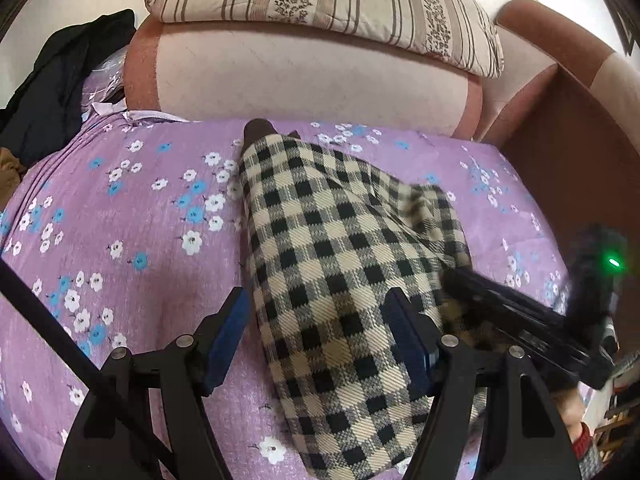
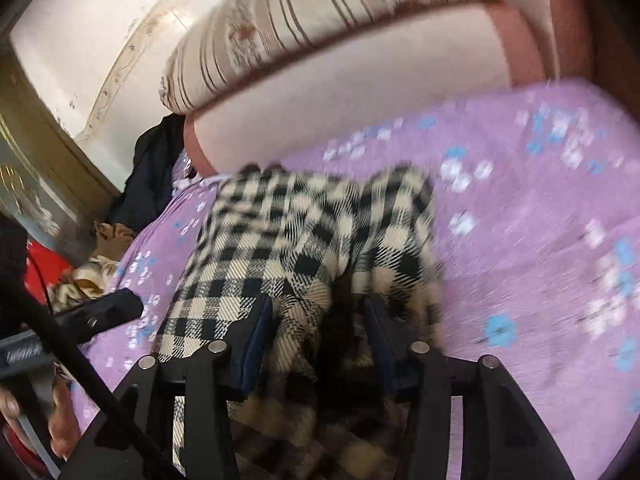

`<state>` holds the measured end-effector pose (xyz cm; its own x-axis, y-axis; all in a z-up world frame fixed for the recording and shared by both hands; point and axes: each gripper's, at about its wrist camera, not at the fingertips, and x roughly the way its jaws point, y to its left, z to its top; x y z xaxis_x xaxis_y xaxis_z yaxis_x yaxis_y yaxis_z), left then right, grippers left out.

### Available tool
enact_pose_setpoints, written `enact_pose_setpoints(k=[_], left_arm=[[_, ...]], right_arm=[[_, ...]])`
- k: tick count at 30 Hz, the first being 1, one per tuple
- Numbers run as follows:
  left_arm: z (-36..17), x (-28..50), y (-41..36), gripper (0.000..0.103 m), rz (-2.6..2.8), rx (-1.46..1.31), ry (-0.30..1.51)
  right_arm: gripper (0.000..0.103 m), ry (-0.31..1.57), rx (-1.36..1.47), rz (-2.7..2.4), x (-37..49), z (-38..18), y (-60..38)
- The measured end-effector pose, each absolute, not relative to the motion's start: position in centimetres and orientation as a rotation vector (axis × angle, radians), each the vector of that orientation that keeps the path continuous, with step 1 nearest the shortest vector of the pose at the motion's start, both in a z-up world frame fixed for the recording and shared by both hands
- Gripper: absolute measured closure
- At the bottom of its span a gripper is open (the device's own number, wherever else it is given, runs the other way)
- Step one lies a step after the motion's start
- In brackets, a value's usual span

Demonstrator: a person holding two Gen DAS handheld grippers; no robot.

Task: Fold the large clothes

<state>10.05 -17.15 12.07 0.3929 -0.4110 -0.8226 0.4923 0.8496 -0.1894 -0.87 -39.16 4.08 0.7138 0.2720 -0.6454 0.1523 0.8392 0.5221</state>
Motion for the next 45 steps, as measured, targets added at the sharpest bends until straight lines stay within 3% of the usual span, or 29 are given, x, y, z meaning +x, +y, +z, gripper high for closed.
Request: enact_pose_setpoints(k=[1,10,14,16,22,25,29,36,40,42,43,44,45], left_arm=[[12.0,9.8,-17.4,0.034,-0.574,0.096,1.016],[10.4,7.4,-20.7,0.034,-0.627,0.156,0.999],[7.1,6.3,-22.2,0.033,-0.593,0.271,1.008],[6.0,5.9,-22.8,0.026,-0.559,0.34,0.981],[6.5,6.5,-21.7,0.021,-0.566,0.315,1.04],[8.0,6.9,-19.5,0.021,-0.595,0.209,1.022],[9.3,8.4,-16.9,0.021,-0.625,0.06,1.002],[6.4,12.4,-17.6,0.02,-0.757,-0.026,1.107],[5.2,12.6,-19.3,0.01,-0.825,-0.031,1.124],[4.8,12.5,-19.9,0.01,-0.822,-0.012,1.137],[4.8,12.6,-20.0,0.02,-0.822,-0.019,1.143],[5.2,12.8,-19.8,0.038,-0.821,-0.034,1.147],[5.9,13.0,-19.6,0.044,-0.818,-0.036,1.143]], right_arm=[[0.092,0.803,0.616,0.113,-0.6,3.5,-39.2],[0.095,0.722,0.633,0.012,-5.7,6.4,-41.9],[0.095,0.821,0.63,-0.037,-5.6,3.4,-42.1],[0.093,0.879,0.605,-0.05,-4.7,1.7,-41.3],[0.092,0.908,0.708,-0.035,-4.7,0.7,-42.5],[0.082,0.84,0.79,-0.008,-6.0,2.2,-44.4],[0.035,0.734,0.738,-0.044,-6.2,4.4,-45.3],[0.032,0.84,0.788,-0.028,-1.7,-0.7,-46.1],[0.032,0.791,0.882,0.084,-0.8,-1.7,-46.9],[0.04,0.804,0.871,0.106,-0.2,-1.9,-46.6],[0.047,0.818,0.877,0.115,0.2,-2.0,-46.3],[0.058,0.819,0.882,0.116,0.7,-2.0,-46.0],[0.063,0.814,0.889,0.122,0.9,-1.7,-45.7]])
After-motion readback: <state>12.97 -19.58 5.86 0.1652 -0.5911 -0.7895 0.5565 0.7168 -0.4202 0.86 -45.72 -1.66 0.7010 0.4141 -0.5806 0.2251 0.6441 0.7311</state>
